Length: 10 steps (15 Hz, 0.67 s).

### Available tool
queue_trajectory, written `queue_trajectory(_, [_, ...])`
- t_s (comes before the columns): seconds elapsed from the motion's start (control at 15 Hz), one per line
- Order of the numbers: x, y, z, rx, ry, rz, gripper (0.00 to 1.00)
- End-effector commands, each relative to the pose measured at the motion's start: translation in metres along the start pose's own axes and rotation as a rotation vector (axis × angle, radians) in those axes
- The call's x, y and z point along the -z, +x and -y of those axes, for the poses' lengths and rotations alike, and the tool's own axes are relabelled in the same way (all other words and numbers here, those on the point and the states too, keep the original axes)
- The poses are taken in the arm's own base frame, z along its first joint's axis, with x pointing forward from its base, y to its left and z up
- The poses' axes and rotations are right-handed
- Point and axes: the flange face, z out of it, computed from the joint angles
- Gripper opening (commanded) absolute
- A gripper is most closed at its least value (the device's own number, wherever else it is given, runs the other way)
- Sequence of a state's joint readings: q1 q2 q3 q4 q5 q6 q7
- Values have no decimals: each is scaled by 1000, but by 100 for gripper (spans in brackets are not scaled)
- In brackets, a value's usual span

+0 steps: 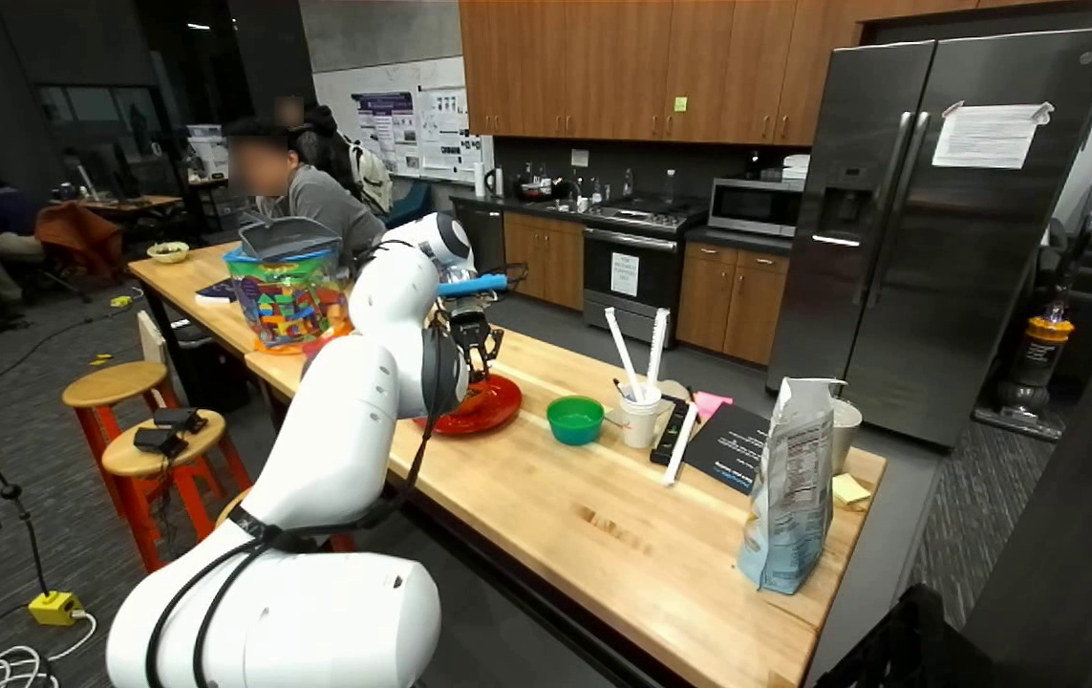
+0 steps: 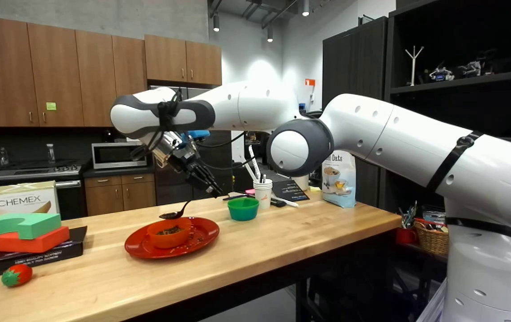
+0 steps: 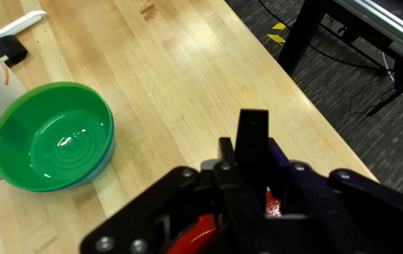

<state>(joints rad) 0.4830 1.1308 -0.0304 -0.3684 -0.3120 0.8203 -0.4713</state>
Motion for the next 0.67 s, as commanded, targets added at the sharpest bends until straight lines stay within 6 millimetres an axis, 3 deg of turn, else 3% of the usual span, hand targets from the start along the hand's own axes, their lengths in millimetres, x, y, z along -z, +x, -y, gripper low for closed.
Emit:
queue_trajectory(0.0, [12,-14,3,-20,26,-21,6])
queue_trajectory(0.6, [12,-17,6,-78,34,-9,6])
